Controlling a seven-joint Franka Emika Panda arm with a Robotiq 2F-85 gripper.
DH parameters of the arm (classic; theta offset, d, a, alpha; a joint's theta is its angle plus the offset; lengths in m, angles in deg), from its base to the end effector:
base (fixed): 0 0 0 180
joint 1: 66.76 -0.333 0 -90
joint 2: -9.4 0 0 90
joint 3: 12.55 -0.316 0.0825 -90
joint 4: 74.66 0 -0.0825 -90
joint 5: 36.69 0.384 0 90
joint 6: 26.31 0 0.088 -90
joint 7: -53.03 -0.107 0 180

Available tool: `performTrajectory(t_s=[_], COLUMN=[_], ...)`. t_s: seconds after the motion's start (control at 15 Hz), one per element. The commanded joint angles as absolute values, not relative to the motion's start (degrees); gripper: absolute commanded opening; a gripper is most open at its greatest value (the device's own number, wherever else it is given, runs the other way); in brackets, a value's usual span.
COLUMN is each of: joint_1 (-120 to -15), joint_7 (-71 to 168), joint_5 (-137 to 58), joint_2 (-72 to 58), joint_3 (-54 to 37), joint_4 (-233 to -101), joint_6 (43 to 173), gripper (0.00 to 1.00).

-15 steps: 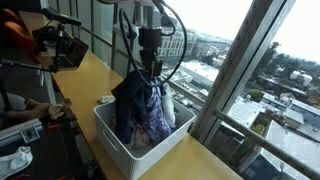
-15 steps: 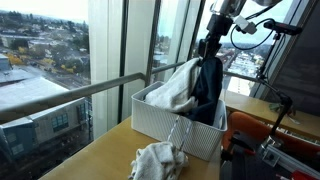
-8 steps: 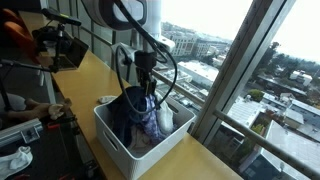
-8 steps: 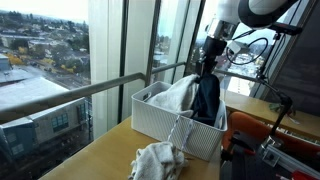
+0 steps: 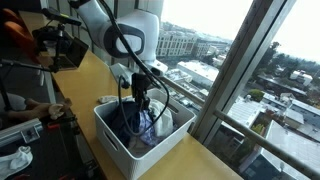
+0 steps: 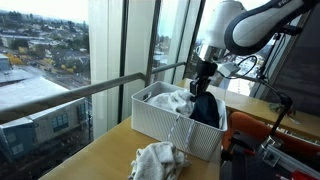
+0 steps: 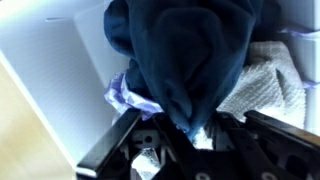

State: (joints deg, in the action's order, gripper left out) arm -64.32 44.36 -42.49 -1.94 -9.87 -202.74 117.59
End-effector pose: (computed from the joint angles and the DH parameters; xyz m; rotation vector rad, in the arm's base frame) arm 0.5494 -0.0483 0.2889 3.0598 -0.2452 0.1232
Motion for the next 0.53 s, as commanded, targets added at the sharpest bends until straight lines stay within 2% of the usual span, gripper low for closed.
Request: performTrajectory(t_s=[0.0,0.47], joint_1=[-65.73,-67.49], joint_7=[45.21,46.09], joint_5=[-42.2,-40.85], joint_2=[-8.38,-19.07], joint_3=[-10.32,-11.03], joint_4=[-200.79,-195.6], joint_6=[120.66,121.33], gripper=[0.05,0.05])
